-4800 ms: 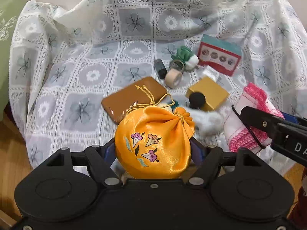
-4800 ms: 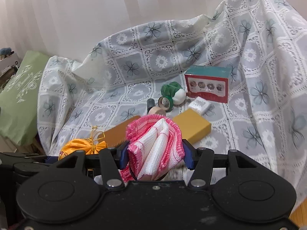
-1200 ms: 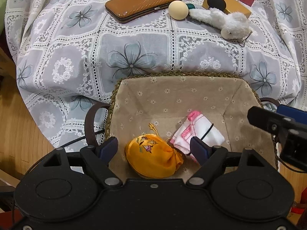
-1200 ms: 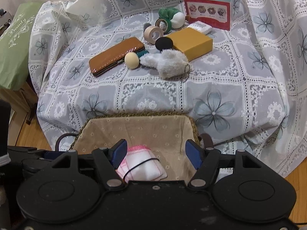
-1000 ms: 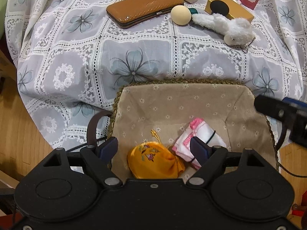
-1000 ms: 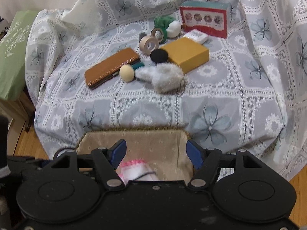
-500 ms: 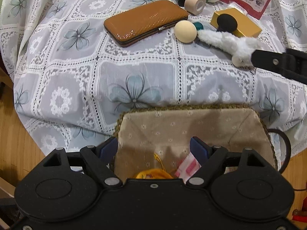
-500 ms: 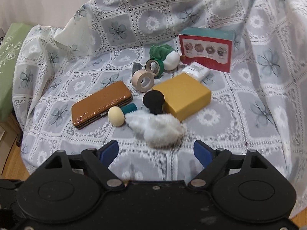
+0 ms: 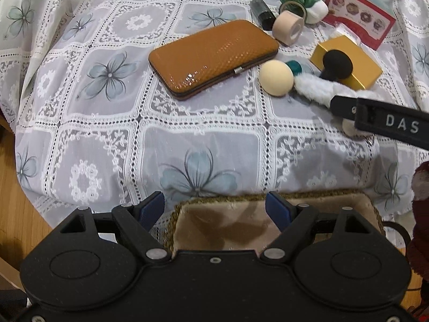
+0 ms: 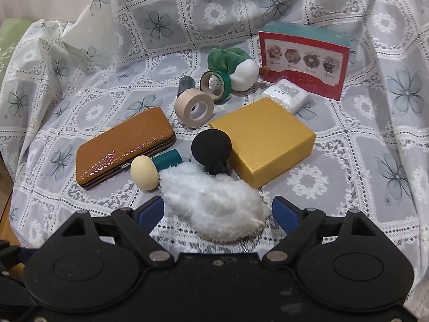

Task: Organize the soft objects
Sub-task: 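Move right tool toward the white fluffy plush, then close right tool on the white fluffy plush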

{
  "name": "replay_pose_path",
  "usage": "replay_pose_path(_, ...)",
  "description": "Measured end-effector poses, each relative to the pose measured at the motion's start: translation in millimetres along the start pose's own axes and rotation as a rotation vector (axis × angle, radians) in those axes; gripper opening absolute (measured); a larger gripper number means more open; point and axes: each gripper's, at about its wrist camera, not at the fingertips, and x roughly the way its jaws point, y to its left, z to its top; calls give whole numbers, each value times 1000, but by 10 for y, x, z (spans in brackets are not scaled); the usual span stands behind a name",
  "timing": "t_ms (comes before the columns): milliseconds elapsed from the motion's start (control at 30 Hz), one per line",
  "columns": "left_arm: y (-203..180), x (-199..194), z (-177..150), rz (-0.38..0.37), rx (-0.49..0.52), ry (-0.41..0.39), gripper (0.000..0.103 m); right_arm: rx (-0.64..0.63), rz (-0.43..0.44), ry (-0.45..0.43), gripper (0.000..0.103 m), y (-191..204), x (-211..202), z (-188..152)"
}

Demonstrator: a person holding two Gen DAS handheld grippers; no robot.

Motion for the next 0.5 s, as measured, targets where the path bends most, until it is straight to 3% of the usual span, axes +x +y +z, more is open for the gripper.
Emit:
replay_pose_path(367,88,31,5,15,-26,0,78,-30,-18,19,86,80,172,25)
replay_pose_path(500,75,8,0,23,-28,-4,78,-44,-35,31,62,74,157,28)
